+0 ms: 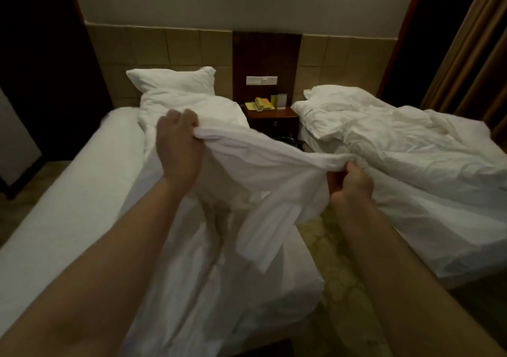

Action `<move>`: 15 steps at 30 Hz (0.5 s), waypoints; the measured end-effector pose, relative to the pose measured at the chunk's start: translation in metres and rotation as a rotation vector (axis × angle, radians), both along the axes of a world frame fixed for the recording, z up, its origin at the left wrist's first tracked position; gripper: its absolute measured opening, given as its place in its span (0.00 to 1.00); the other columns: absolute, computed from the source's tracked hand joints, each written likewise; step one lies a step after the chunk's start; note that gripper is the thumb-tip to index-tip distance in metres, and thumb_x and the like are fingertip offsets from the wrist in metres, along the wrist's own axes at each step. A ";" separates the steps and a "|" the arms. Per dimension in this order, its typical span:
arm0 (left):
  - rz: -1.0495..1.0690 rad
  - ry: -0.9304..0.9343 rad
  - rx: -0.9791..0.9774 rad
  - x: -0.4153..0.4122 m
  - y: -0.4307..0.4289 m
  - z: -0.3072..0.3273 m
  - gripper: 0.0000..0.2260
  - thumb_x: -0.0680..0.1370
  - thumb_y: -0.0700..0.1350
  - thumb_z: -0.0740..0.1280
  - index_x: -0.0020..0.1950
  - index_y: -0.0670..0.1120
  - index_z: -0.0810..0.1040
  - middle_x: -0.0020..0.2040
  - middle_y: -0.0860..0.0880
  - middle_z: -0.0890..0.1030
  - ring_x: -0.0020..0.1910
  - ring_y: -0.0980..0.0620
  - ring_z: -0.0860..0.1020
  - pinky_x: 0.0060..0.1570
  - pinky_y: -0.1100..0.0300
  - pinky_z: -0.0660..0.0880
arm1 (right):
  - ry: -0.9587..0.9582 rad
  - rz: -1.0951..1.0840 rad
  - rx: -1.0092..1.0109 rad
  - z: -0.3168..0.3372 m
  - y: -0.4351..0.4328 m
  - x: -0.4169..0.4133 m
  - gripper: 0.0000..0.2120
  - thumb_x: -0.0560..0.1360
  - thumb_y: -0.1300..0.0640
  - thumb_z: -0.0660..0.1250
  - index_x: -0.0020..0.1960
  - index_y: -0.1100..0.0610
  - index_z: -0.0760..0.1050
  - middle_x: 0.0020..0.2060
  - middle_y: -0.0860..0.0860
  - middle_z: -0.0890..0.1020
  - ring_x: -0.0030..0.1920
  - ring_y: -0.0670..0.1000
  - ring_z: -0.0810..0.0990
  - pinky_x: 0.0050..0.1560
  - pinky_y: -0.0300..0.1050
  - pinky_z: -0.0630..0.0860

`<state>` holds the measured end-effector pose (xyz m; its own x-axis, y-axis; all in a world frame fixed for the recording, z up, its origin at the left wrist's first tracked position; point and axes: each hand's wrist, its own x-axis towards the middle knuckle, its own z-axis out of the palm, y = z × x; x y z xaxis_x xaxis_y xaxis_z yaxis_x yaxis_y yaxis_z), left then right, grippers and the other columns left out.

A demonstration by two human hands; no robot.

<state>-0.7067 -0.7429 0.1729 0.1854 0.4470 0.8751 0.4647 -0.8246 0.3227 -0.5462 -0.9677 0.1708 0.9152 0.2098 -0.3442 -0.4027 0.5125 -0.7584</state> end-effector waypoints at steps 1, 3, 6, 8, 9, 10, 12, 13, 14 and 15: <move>-0.039 0.113 0.073 0.004 -0.011 -0.024 0.10 0.69 0.37 0.59 0.44 0.42 0.79 0.38 0.38 0.79 0.36 0.39 0.77 0.35 0.54 0.72 | 0.007 -0.030 0.030 0.005 -0.001 0.006 0.10 0.82 0.58 0.59 0.58 0.62 0.74 0.50 0.55 0.79 0.39 0.50 0.78 0.31 0.41 0.78; -0.166 0.533 0.068 -0.003 -0.044 -0.116 0.09 0.70 0.40 0.65 0.49 0.45 0.78 0.38 0.41 0.81 0.34 0.41 0.80 0.30 0.55 0.77 | 0.034 -0.053 -0.007 0.000 -0.010 0.013 0.09 0.82 0.58 0.59 0.59 0.60 0.72 0.46 0.54 0.78 0.40 0.50 0.77 0.32 0.41 0.77; -0.230 1.262 -0.588 -0.032 -0.094 -0.231 0.16 0.80 0.45 0.60 0.67 0.51 0.71 0.65 0.46 0.74 0.62 0.45 0.75 0.57 0.53 0.74 | 0.051 0.045 -0.176 -0.039 -0.020 0.007 0.16 0.82 0.59 0.56 0.68 0.64 0.67 0.62 0.60 0.76 0.53 0.57 0.79 0.48 0.44 0.76; -0.295 1.347 -0.763 -0.036 -0.115 -0.255 0.16 0.81 0.46 0.55 0.69 0.53 0.68 0.70 0.48 0.69 0.66 0.46 0.70 0.62 0.52 0.69 | 0.066 0.097 -0.257 -0.064 -0.022 -0.009 0.19 0.83 0.62 0.53 0.72 0.66 0.62 0.69 0.61 0.70 0.66 0.60 0.73 0.55 0.44 0.73; -0.324 1.297 -0.756 -0.031 -0.125 -0.252 0.16 0.81 0.48 0.56 0.69 0.53 0.68 0.69 0.48 0.69 0.66 0.46 0.70 0.62 0.53 0.68 | 0.083 0.103 -0.266 -0.074 -0.023 -0.016 0.19 0.83 0.63 0.53 0.72 0.66 0.62 0.70 0.62 0.69 0.68 0.59 0.71 0.56 0.44 0.73; -0.366 1.202 -0.749 -0.024 -0.133 -0.246 0.18 0.80 0.50 0.57 0.70 0.53 0.66 0.69 0.48 0.69 0.66 0.46 0.70 0.62 0.53 0.68 | 0.100 0.099 -0.260 -0.080 -0.023 -0.021 0.19 0.83 0.63 0.53 0.72 0.66 0.62 0.70 0.62 0.68 0.69 0.60 0.70 0.58 0.45 0.73; -0.465 0.989 -0.690 -0.003 -0.154 -0.231 0.21 0.80 0.54 0.58 0.73 0.52 0.62 0.68 0.48 0.68 0.66 0.45 0.69 0.62 0.54 0.67 | 0.109 0.100 -0.265 -0.084 -0.024 -0.028 0.19 0.83 0.62 0.53 0.72 0.67 0.62 0.70 0.63 0.68 0.69 0.60 0.70 0.63 0.46 0.71; -0.519 0.884 -0.658 0.006 -0.164 -0.225 0.23 0.79 0.54 0.59 0.73 0.51 0.61 0.68 0.48 0.68 0.66 0.46 0.68 0.63 0.55 0.66 | 0.115 0.085 -0.263 -0.082 -0.024 -0.029 0.18 0.83 0.62 0.54 0.71 0.67 0.64 0.69 0.63 0.70 0.67 0.61 0.72 0.63 0.47 0.71; -0.559 0.790 -0.637 0.014 -0.176 -0.219 0.25 0.79 0.55 0.60 0.73 0.49 0.62 0.68 0.48 0.67 0.66 0.47 0.68 0.64 0.56 0.65 | 0.125 0.061 -0.247 -0.080 -0.025 -0.029 0.16 0.82 0.61 0.56 0.68 0.65 0.67 0.65 0.62 0.73 0.61 0.60 0.76 0.60 0.48 0.73; -0.582 0.712 -0.627 0.020 -0.186 -0.215 0.27 0.78 0.58 0.60 0.73 0.47 0.63 0.68 0.47 0.67 0.66 0.47 0.67 0.65 0.56 0.64 | 0.144 0.030 -0.225 -0.078 -0.025 -0.029 0.13 0.82 0.60 0.58 0.64 0.64 0.69 0.58 0.61 0.76 0.52 0.58 0.79 0.56 0.48 0.75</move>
<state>-0.6866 -0.9285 -0.0423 0.8805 0.4544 0.1352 0.3049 -0.7612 0.5724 -0.5748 -0.9929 0.0933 0.8479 0.1396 -0.5114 -0.5271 0.3239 -0.7856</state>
